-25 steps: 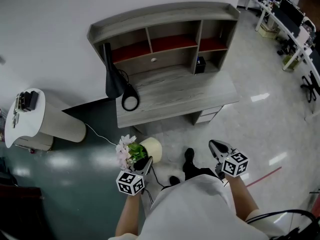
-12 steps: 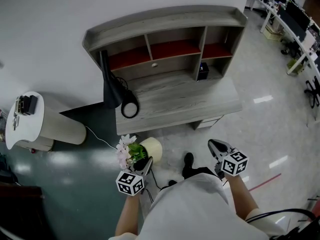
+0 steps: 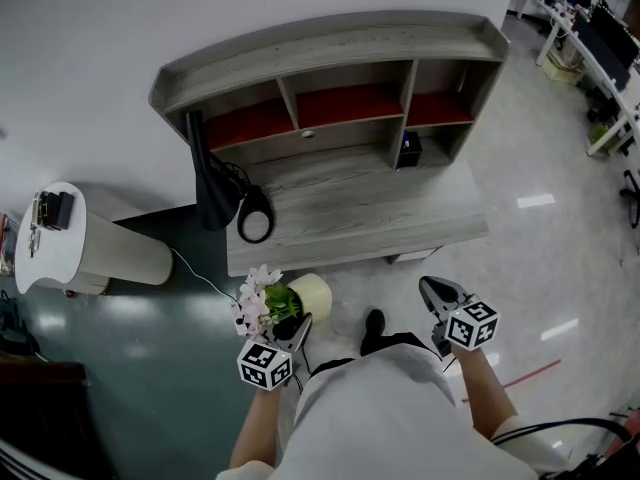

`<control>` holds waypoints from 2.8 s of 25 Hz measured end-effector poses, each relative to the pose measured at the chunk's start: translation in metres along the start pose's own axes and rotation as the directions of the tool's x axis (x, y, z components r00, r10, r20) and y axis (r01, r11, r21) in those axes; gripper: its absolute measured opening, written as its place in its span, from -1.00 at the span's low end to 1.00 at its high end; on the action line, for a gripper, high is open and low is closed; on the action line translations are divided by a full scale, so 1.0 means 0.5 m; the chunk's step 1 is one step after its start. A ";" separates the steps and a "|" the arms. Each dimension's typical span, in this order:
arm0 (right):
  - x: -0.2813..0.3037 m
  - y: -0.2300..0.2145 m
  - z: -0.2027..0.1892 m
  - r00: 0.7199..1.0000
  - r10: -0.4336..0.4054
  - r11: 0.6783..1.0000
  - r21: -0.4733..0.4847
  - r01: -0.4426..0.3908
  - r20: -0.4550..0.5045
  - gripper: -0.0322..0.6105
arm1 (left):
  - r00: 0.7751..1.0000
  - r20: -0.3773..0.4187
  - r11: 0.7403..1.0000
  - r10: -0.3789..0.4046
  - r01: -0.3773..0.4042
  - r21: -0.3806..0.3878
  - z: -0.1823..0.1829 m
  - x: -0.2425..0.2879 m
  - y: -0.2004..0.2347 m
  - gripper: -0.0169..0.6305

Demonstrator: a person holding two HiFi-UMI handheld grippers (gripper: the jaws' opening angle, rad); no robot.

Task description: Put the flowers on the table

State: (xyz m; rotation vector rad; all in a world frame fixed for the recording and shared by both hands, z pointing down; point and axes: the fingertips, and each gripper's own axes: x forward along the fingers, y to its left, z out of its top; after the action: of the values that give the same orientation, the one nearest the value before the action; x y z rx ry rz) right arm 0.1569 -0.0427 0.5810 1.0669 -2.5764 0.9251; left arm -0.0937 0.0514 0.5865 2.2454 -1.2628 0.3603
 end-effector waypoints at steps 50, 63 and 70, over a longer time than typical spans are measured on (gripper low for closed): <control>0.307 -0.100 0.146 0.995 -0.070 0.989 0.125 0.079 -0.075 -0.84 | 0.890 -0.454 0.831 0.024 0.235 0.505 0.104 0.421 0.382 -0.76; 0.368 -0.090 0.152 0.987 -0.156 0.970 0.185 0.160 -0.037 -0.84 | 0.835 -0.536 0.735 0.119 0.289 0.613 0.077 0.561 0.494 -0.76; 0.361 -0.104 0.138 0.981 -0.190 0.956 0.223 0.193 -0.034 -0.84 | 0.811 -0.561 0.727 0.167 0.283 0.626 0.070 0.614 0.542 -0.76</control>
State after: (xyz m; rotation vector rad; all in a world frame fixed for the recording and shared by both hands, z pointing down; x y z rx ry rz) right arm 0.0667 -0.2162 0.6247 1.3385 -2.3465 1.1883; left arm -0.1634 -0.2997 0.7892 2.4080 -0.7570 1.6037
